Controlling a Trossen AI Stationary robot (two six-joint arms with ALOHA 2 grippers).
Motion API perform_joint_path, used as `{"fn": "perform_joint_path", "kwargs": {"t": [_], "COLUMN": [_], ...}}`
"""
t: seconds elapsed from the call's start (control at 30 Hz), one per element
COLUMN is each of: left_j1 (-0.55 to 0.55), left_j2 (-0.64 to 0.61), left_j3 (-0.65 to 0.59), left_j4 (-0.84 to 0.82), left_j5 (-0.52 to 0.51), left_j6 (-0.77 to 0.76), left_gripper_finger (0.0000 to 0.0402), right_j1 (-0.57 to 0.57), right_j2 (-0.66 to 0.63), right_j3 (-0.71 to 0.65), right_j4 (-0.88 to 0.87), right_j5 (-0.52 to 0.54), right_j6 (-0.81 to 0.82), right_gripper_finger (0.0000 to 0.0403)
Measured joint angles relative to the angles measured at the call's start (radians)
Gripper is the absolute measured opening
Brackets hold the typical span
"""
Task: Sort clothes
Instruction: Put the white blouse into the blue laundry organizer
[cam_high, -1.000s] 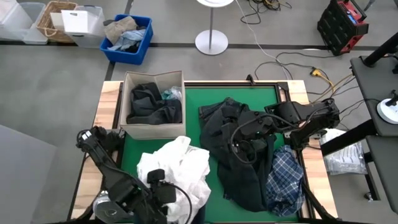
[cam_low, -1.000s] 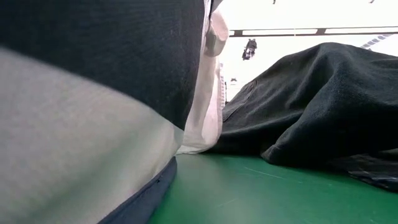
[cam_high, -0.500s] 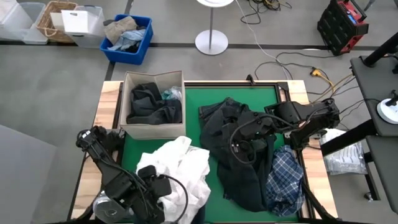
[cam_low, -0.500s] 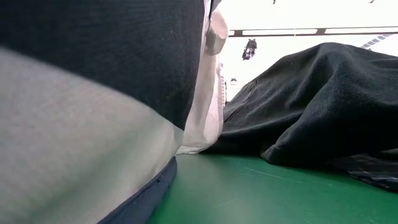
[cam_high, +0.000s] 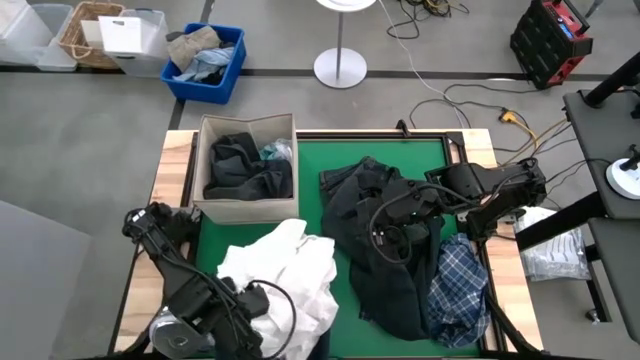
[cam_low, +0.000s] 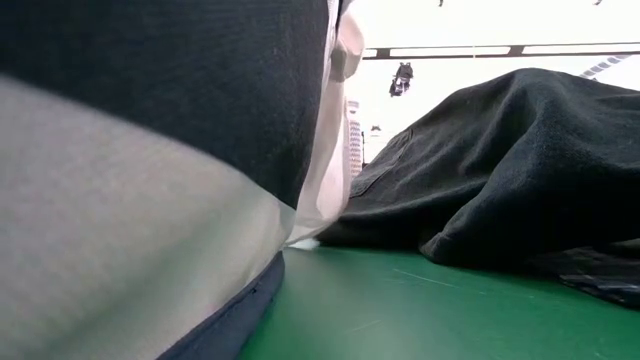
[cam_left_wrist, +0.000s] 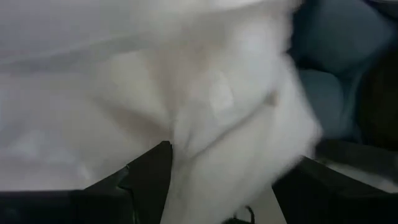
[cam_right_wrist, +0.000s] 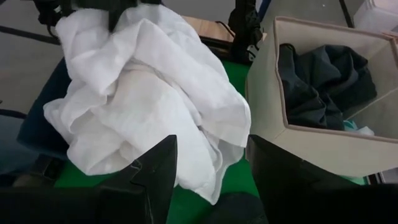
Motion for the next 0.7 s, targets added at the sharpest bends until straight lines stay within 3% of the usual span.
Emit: {"fn": "perform_joint_path", "kwargs": {"t": [0.13, 0.33, 0.43, 0.57, 0.7], "left_j1": [-0.008, -0.004, -0.025, -0.035, -0.052], "left_j2": [0.009, 0.021, 0.010, 0.005, 0.004], "left_j3": [-0.003, 0.002, 0.032, 0.119, 0.157], "left_j4": [-0.034, 0.025, 0.009, -0.052, -0.088], "left_j5": [-0.124, -0.040, -0.114, -0.185, -0.387], "left_j6": [0.124, 0.231, 0.279, 0.202, 0.274], "left_gripper_finger": [0.0236, 0.0236, 0.0236, 0.0236, 0.0236], "right_j1": [0.000, 0.000, 0.000, 0.000, 0.000], "right_j2": [0.000, 0.000, 0.000, 0.000, 0.000], "right_j3": [0.000, 0.000, 0.000, 0.000, -0.004], "right_j4": [0.000, 0.000, 0.000, 0.000, 0.000], "right_j5": [0.000, 0.000, 0.000, 0.000, 0.000], "right_j6": [0.000, 0.000, 0.000, -0.001, -0.004], "right_gripper_finger": [0.0195, 0.0195, 0.0196, 0.0199, 0.0199]}}
